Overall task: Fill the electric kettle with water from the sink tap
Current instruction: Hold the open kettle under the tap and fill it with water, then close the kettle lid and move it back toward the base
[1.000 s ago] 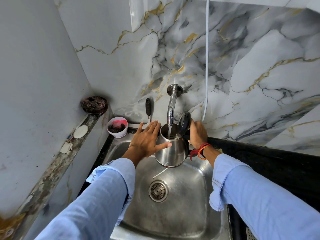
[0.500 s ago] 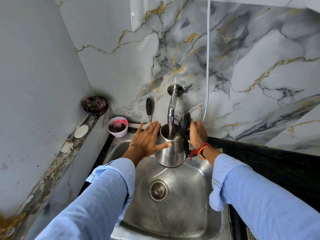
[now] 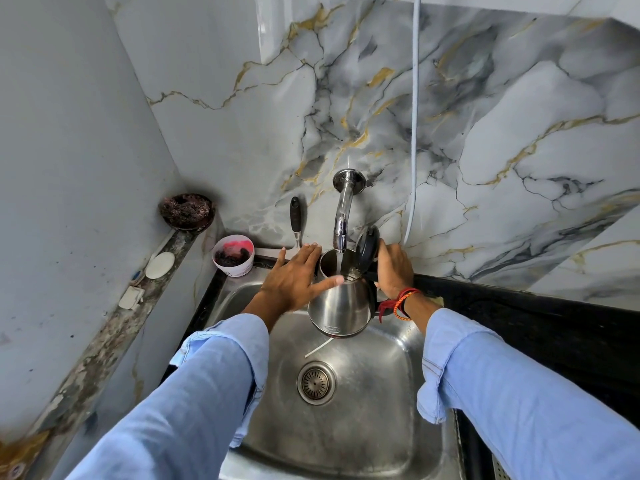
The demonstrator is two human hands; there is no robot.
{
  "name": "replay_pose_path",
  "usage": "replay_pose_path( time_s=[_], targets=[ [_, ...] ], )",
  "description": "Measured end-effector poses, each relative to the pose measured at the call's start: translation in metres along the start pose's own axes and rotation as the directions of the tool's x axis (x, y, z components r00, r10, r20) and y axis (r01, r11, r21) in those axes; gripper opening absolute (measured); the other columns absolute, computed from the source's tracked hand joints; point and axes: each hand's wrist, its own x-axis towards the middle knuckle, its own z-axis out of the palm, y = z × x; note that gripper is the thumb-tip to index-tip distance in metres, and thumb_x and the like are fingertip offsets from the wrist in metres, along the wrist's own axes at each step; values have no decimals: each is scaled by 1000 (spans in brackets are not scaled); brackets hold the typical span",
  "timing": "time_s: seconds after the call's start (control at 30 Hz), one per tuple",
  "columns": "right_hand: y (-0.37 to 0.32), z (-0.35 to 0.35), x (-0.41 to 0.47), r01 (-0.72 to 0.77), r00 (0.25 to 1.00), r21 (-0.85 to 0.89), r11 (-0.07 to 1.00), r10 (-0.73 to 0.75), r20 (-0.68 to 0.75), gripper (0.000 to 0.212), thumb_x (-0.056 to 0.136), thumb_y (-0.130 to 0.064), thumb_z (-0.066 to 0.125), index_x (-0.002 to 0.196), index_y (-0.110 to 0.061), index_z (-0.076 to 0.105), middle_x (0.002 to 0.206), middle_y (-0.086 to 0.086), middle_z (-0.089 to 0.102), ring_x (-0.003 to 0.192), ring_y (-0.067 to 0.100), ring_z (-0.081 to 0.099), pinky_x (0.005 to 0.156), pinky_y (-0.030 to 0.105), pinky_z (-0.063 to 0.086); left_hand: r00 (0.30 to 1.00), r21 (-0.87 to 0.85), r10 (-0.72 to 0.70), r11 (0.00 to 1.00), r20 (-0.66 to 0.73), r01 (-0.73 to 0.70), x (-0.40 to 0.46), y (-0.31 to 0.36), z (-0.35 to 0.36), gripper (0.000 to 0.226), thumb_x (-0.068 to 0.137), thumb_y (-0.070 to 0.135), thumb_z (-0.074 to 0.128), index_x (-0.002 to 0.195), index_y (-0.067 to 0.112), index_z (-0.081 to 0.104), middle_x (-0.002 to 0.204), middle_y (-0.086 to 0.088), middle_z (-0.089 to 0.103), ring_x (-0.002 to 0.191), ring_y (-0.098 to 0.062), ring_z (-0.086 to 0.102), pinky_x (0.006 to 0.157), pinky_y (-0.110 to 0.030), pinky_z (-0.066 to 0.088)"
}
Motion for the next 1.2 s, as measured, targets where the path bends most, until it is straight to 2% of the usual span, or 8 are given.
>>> replay_pose_path(
  time_s=[0.2,0.27,0.5,0.8,0.9,0.97,1.07,1.2],
  targets=[
    [0,5,3,-28,1000,0,1000,28,11,62,82,-65,25,67,-13,56,68,-2,52,68,23,50,62,35,35,990,-558,-100,829,-99,28,31,32,-22,46,103,47,50,134,13,58,130,-12,66,128,-33,59,106,-43,45],
    [-1,5,4,-25,1000,3,1000,25,10,65,85,-63,25,70,-10,59,70,2,54,71,26,53,65,37,41,981,-585,-176,805,-86,93,40,37,-25,39,102,41,56,115,5,64,111,-14,72,110,-35,65,89,-38,49],
    [4,2,3,30,1000,6,1000,-30,-1,62,84,-63,26,54,-15,51,57,1,53,58,20,51,54,30,32,885,-519,-403,821,-232,238,48,56,-21,50,85,52,75,101,8,57,97,-16,70,91,-35,66,79,-49,57],
    [50,-34,-14,-11,1000,-40,999,10,-22,74,80,-74,35,59,-8,62,61,4,62,66,30,57,60,35,39,953,-753,-297,615,52,233,-8,72,10,71,109,52,24,99,1,72,106,-24,74,108,-41,66,100,-54,49],
    [69,-64,-22,-23,1000,-63,998,22,-11,80,79,-80,33,77,-13,76,78,8,73,77,30,58,75,40,47,975,-839,-214,520,52,159,-18,103,15,67,110,49,21,122,5,70,122,-19,72,116,-31,65,106,-55,48],
    [78,-88,-28,-20,999,-56,998,19,-27,78,79,-80,33,78,-17,79,82,8,75,80,28,60,80,40,48,987,-776,-161,624,-16,90,-22,128,18,61,107,54,30,147,12,50,150,-14,54,141,-25,48,121,-51,33],
    [88,-124,-34,-6,999,-28,1000,5,-44,90,77,-83,28,80,-6,76,83,12,75,82,33,64,81,43,51,998,-372,14,928,-54,-33,-27,167,29,96,94,73,42,164,16,9,172,-4,14,158,-18,13,129,-46,11],
    [110,-185,-49,-30,998,21,999,31,-54,87,77,-83,29,81,-11,77,93,11,76,92,34,64,86,44,50,993,-22,85,996,-82,-87,-35,232,48,121,74,95,33,164,19,3,173,5,8,159,-14,5,125,-59,5]
  ],
)
